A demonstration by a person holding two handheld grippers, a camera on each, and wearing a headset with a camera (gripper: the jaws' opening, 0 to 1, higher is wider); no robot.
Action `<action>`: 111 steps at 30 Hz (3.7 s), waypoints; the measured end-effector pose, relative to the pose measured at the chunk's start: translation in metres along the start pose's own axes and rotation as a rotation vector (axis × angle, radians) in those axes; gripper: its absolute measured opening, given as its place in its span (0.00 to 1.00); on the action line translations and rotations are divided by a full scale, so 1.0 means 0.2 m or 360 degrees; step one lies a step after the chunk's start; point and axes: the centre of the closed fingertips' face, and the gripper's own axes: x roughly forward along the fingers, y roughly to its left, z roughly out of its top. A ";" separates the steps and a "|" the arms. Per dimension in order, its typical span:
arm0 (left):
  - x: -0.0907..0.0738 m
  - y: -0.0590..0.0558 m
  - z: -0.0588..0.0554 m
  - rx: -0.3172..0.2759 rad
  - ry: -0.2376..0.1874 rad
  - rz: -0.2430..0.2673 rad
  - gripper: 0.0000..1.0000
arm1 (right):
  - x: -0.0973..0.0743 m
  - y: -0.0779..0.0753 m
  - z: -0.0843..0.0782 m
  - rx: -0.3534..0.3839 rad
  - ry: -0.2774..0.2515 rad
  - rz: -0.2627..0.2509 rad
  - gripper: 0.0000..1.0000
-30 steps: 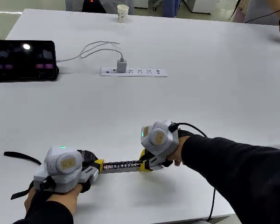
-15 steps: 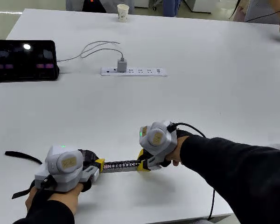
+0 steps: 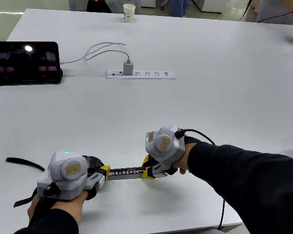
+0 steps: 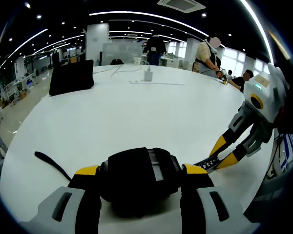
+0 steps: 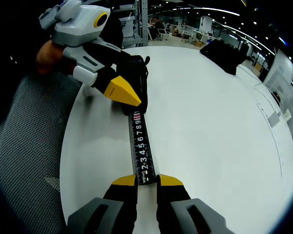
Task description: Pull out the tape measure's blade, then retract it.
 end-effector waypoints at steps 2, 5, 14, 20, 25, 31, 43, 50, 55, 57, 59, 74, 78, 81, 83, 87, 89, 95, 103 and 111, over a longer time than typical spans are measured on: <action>0.00 0.00 0.00 -0.0002 0.0001 0.0001 0.61 | 0.01 0.00 0.00 -0.0004 -0.0003 0.0002 0.11; 0.00 0.00 0.00 -0.0001 0.0001 0.0000 0.61 | 0.01 0.00 0.01 -0.0003 -0.0005 0.0001 0.11; 0.00 0.00 0.00 -0.0011 0.0001 -0.0003 0.61 | 0.02 0.00 0.03 -0.0014 -0.0019 0.0001 0.11; 0.00 0.01 0.00 -0.0012 0.0004 -0.0007 0.60 | 0.02 0.00 0.04 -0.0001 -0.0036 0.0002 0.11; 0.00 0.01 0.00 -0.0021 0.0004 -0.0012 0.60 | 0.03 0.00 0.06 -0.0001 -0.0046 0.0005 0.11; 0.00 0.00 0.00 -0.0029 0.0005 -0.0014 0.60 | 0.04 0.00 0.07 0.0003 -0.0076 0.0005 0.11; 0.00 0.01 0.00 -0.0030 0.0008 -0.0015 0.60 | 0.07 0.01 0.12 -0.0002 -0.0097 0.0011 0.11; 0.00 0.01 0.00 -0.0029 0.0010 -0.0015 0.60 | 0.08 0.01 0.14 0.0016 -0.0124 0.0014 0.11; 0.00 0.01 0.00 -0.0027 0.0012 -0.0015 0.60 | 0.09 0.02 0.16 0.0018 -0.0141 0.0019 0.11; 0.00 0.01 0.00 -0.0025 0.0011 -0.0015 0.60 | 0.09 0.02 0.16 0.0022 -0.0146 0.0020 0.11; 0.00 0.01 0.00 -0.0026 0.0011 -0.0015 0.60 | 0.10 0.02 0.17 0.0018 -0.0153 0.0022 0.11; -0.01 0.00 0.00 -0.0028 0.0017 -0.0017 0.60 | 0.12 0.03 0.22 0.0025 -0.0182 0.0024 0.11; -0.01 0.00 0.00 -0.0033 0.0020 -0.0018 0.60 | 0.13 0.03 0.22 0.0027 -0.0185 0.0027 0.11; -0.01 0.00 -0.01 -0.0034 0.0021 -0.0019 0.60 | 0.13 0.03 0.23 0.0037 -0.0194 0.0027 0.11; -0.01 0.00 0.00 -0.0034 0.0021 -0.0020 0.60 | 0.13 0.03 0.23 0.0039 -0.0201 0.0027 0.11; -0.01 0.00 0.00 -0.0034 0.0018 -0.0018 0.60 | 0.13 0.03 0.24 0.0037 -0.0206 0.0030 0.11; -0.01 0.00 0.00 -0.0030 0.0015 -0.0016 0.60 | 0.14 0.03 0.24 0.0030 -0.0207 0.0032 0.11; -0.01 0.00 0.00 -0.0030 0.0016 -0.0016 0.60 | 0.14 0.03 0.25 0.0030 -0.0226 0.0038 0.11; -0.01 0.00 0.00 -0.0033 0.0015 -0.0023 0.60 | 0.15 0.04 0.28 0.0023 -0.0234 0.0045 0.11; -0.01 0.01 0.00 -0.0039 0.0013 -0.0030 0.60 | 0.17 0.04 0.30 0.0028 -0.0245 0.0048 0.11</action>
